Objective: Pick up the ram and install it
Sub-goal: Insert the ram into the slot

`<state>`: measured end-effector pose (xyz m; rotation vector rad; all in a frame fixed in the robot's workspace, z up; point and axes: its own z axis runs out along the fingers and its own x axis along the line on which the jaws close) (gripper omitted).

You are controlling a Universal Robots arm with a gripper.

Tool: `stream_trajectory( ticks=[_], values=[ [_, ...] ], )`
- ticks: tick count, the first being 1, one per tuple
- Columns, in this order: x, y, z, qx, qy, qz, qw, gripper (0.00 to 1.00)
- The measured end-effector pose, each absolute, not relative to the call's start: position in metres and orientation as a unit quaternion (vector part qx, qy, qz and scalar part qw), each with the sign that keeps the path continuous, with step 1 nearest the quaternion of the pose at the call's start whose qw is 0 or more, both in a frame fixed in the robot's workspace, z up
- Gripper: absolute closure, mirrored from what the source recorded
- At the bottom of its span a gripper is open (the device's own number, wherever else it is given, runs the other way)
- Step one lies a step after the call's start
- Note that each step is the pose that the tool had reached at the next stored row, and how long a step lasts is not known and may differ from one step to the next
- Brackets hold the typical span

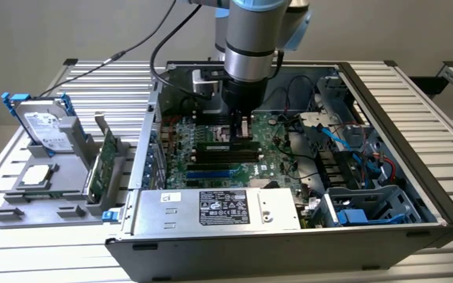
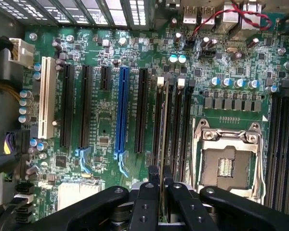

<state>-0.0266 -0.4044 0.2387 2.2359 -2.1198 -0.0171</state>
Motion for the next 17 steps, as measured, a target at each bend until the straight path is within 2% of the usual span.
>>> stream_trajectory(
  ticks=[17],
  values=[
    [-0.027,-0.404,0.227,0.724,-0.689,-0.005,0.030,0.86]
  ],
)
